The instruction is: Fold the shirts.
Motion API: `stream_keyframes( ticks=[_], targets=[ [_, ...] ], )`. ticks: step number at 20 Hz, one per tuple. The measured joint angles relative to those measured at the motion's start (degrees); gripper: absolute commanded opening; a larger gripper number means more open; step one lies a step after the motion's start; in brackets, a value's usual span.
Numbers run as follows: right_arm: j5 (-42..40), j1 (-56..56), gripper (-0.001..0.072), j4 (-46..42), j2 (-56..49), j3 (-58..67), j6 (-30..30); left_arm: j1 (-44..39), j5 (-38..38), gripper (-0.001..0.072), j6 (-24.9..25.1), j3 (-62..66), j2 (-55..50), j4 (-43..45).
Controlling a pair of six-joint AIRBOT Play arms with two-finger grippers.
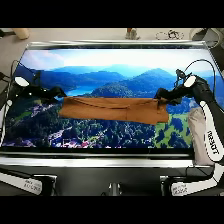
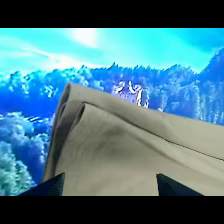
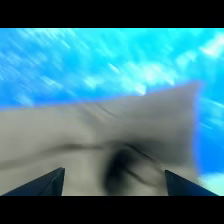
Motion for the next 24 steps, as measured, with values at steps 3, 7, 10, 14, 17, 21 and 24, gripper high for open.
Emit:
stream_keyframes(
  ticks=[3,7,10,14,17,21,24],
  targets=[
    [6.97,-0.70,0.0720,-4.57,-1.60,0.00,-1.18,0.46,-3.69,0.0654,1.44,1.01,2.21,-0.11],
    [10.62,-1.20,0.0718,-0.61,-5.03,-0.63,-2.40,-0.26,-6.58,0.0653,2.60,1.42,7.04,-0.07],
    [11.17,-1.16,0.0222,3.87,-7.04,-0.59,-2.43,-2.16,-7.34,0.0648,2.97,1.53,10.69,-0.20],
    [11.63,-1.05,0.0016,8.07,-8.15,0.28,-1.81,-6.75,-7.65,0.0032,3.08,1.53,12.72,-0.20],
    [14.64,-1.25,0.0016,10.47,-4.07,4.07,-2.34,-13.62,-4.68,0.0028,3.17,1.53,10.99,-0.63],
    [20.79,0.15,0.0017,14.25,5.14,8.28,-0.94,-25.92,4.76,0.0028,3.08,1.53,3.39,-8.76],
    [25.24,1.42,0.0018,16.15,12.87,9.49,0.59,-34.60,11.54,0.0028,2.99,1.53,-3.23,-18.75]
  ],
)
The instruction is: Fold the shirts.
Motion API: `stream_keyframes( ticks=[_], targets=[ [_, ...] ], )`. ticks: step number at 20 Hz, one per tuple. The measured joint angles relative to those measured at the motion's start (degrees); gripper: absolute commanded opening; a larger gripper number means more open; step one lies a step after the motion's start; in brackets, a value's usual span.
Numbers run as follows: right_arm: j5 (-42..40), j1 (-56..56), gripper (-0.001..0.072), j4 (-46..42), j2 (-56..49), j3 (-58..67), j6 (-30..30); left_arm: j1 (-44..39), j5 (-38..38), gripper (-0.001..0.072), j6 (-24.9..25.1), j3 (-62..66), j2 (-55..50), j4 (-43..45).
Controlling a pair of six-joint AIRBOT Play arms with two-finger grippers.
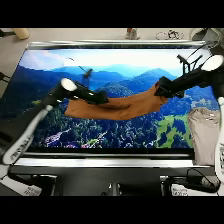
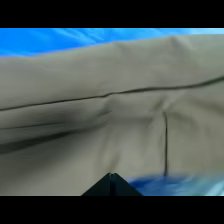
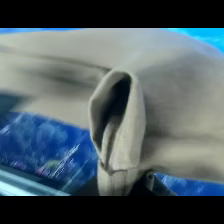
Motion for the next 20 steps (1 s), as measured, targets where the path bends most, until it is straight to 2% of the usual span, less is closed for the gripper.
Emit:
stream_keyframes(
  ticks=[4,8,11,17,18,19,20],
  targets=[
    [2.93,0.57,0.0018,0.33,7.74,0.50,1.88,-9.18,5.77,0.0028,0.42,0.00,-6.29,-11.50],
    [2.23,0.70,0.0018,0.85,9.62,0.66,3.26,-12.13,8.63,0.0022,6.08,0.00,-8.33,-19.45],
    [-0.76,2.78,0.0018,2.75,7.15,0.68,3.72,-7.76,9.73,0.0023,7.87,0.02,-4.24,-15.39],
    [-14.60,16.74,0.0024,10.93,-6.47,0.68,3.91,10.43,7.89,0.0025,4.48,0.02,15.02,1.40],
    [-16.98,19.04,0.0096,12.61,-9.44,0.68,3.91,13.35,7.21,0.0026,4.31,0.02,18.53,2.82],
    [-19.52,21.24,0.0340,14.95,-12.59,0.68,3.93,16.24,6.45,0.0025,4.02,0.02,22.16,3.96],
    [-21.81,23.12,0.0621,17.62,-15.50,0.68,3.91,18.69,5.62,0.0025,3.96,0.02,25.62,4.81]
  ],
)
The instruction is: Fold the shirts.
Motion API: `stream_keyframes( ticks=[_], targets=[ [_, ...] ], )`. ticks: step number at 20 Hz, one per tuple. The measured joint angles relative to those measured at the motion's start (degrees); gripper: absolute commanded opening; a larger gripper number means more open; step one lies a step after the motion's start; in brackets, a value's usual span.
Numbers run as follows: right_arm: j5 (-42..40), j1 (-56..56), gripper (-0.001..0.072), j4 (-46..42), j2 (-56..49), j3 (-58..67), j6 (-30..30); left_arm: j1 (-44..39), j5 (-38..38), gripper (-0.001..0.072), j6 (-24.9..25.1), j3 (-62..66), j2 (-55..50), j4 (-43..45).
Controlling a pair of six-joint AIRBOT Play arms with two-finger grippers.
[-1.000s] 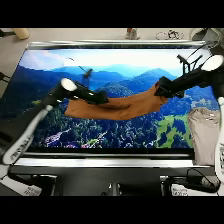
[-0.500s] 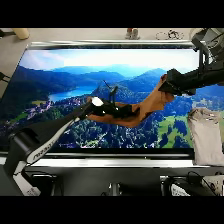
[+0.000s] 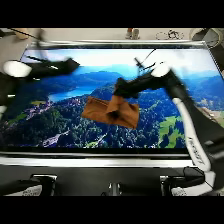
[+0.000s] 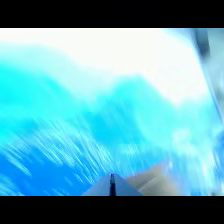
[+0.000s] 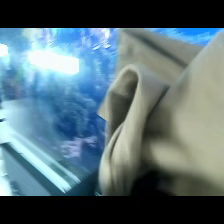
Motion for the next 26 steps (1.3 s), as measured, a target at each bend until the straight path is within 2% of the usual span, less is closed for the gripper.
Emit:
stream_keyframes(
  ticks=[3,6,8,11,13,15,20,21,22,23,24,26],
  targets=[
    [-4.44,2.25,0.0612,7.45,-5.38,0.02,-0.68,4.79,-3.04,0.0026,-0.02,0.00,8.11,1.95],
    [-3.80,-1.01,0.0612,8.07,-4.92,0.04,-1.25,6.78,-6.73,0.0026,0.00,0.02,12.76,5.27],
    [0.04,-5.99,0.0613,0.72,-2.10,0.11,-0.35,7.45,-9.16,0.0026,0.00,0.00,14.12,8.55],
    [11.56,-13.27,0.0616,-17.92,0.70,-1.53,2.49,7.78,-10.95,0.0026,0.00,-0.17,14.62,12.22],
    [16.09,-16.15,0.0616,-23.65,1.60,-5.81,2.99,7.78,-11.58,0.0026,0.00,-0.57,14.75,13.38],
    [15.04,-17.03,0.0615,-23.47,1.84,-10.91,2.10,7.41,-12.04,0.0026,-0.04,-1.16,14.75,14.16],
    [6.03,-13.79,0.0601,-16.31,-0.46,-17.09,-0.87,6.08,-12.66,0.0027,-0.15,-1.92,14.80,14.91],
    [4.85,-13.20,0.0510,-14.45,-1.18,-17.51,-1.73,5.95,-12.68,0.0027,-0.15,-1.95,14.80,14.91],
    [4.09,-12.61,0.0357,-12.31,-1.90,-17.86,-2.54,5.86,-12.74,0.0027,-0.15,-2.01,14.80,14.93],
    [3.48,-12.15,0.0097,-10.38,-2.36,-18.05,-3.32,5.75,-12.79,0.0027,-0.15,-2.05,14.80,14.97],
    [2.86,-11.98,0.0020,-8.46,-2.75,-18.12,-4.11,5.66,-12.76,0.0026,-0.15,-2.05,14.80,14.99],
    [2.56,-12.13,0.0016,-5.16,-3.17,-16.83,-6.58,5.64,-12.76,0.0027,-0.17,-2.08,14.80,15.10]
  ],
)
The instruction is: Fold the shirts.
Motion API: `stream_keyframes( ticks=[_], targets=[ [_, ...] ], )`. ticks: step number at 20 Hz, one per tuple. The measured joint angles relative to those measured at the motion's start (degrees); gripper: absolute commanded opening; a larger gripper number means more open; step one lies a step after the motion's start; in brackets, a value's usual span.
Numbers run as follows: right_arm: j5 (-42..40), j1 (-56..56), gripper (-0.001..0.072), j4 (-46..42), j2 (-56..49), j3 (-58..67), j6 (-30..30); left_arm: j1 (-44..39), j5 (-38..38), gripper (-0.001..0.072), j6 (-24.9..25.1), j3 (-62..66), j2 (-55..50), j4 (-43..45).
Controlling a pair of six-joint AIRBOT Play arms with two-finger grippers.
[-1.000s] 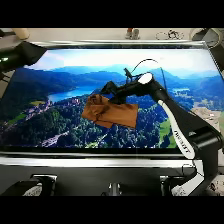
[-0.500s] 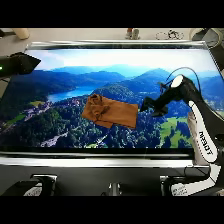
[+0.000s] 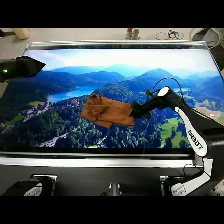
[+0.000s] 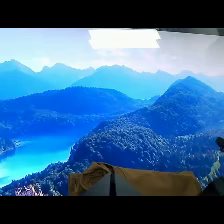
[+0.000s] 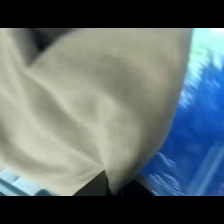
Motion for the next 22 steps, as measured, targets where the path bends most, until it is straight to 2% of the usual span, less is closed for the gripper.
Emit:
stream_keyframes(
  ticks=[2,4,10,14,17,22],
  targets=[
    [2.54,-1.77,0.0016,3.37,0.48,4.35,-2.60,-0.02,0.09,0.0027,0.00,0.00,-0.02,0.00],
    [5.70,-5.64,0.0016,4.94,2.03,11.10,-2.71,-0.07,0.17,0.0027,0.00,-0.04,-0.22,0.04],
    [16.63,-25.66,0.0017,2.43,6.67,29.70,4.76,-0.13,0.55,0.0027,0.11,-1.60,-0.42,0.20],
    [21.38,-39.50,0.0017,0.57,8.04,33.62,7.28,-0.11,0.57,0.0027,0.22,-2.54,-0.44,0.22],
    [21.70,-47.98,0.0017,0.24,8.55,34.56,8.52,-0.11,0.59,0.0027,0.22,-2.78,-0.44,0.22],
    [23.30,-57.59,0.0018,0.33,10.71,34.99,11.13,-0.11,0.59,0.0027,0.22,-2.89,-0.44,0.22]
  ],
)
